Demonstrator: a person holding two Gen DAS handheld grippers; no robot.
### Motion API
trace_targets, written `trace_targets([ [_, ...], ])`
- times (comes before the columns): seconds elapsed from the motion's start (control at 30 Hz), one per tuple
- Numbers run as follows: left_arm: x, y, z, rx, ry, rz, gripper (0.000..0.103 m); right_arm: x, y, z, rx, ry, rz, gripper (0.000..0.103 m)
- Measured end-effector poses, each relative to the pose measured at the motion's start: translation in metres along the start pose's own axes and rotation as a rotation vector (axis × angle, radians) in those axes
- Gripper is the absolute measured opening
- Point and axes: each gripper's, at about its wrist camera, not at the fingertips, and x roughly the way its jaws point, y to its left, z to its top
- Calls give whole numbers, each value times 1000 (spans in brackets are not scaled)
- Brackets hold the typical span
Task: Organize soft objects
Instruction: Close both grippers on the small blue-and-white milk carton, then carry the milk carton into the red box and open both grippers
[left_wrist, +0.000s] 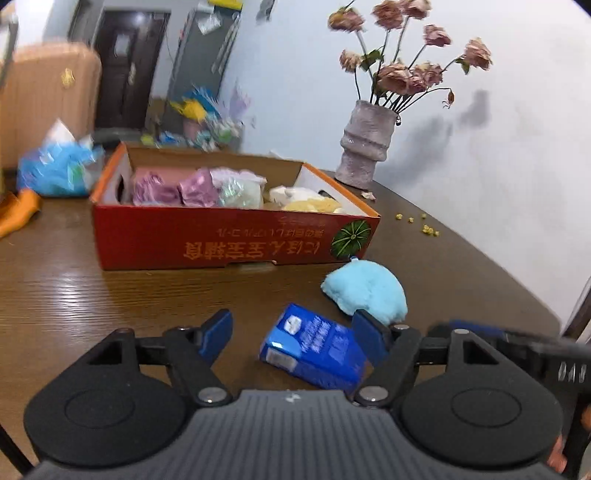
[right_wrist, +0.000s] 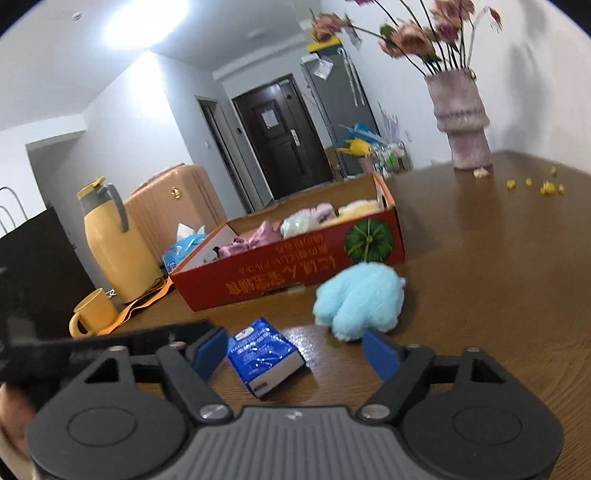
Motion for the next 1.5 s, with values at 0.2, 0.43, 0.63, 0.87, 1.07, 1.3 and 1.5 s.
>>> trace_targets([
  [0.2,34,24,0,-148,108,-67,26,27,-14,-9,174,85,53,50],
  [0.43,-14,0,-36,-177,115,-23,21,51,-6,-22,222,144,81,19],
  [0.63,-60,-9,-64,-202,158,-46,22,19,21,-33,78,215,106,18],
  [0.87,-70,2,-66,-256,134,0,34,-18,22,-39,60,197,131,21],
  [1.07,-59,1,-60,-258,140,-15,40,-6,23,-38,72,202,118,29],
  [1.3,-45,3,-57,-254,161,-47,31,12,10,-43,137,226,165,22],
  [1.5,-31,3,-9,-185,62,-76,29,23,10,-2,112,143,168,21],
])
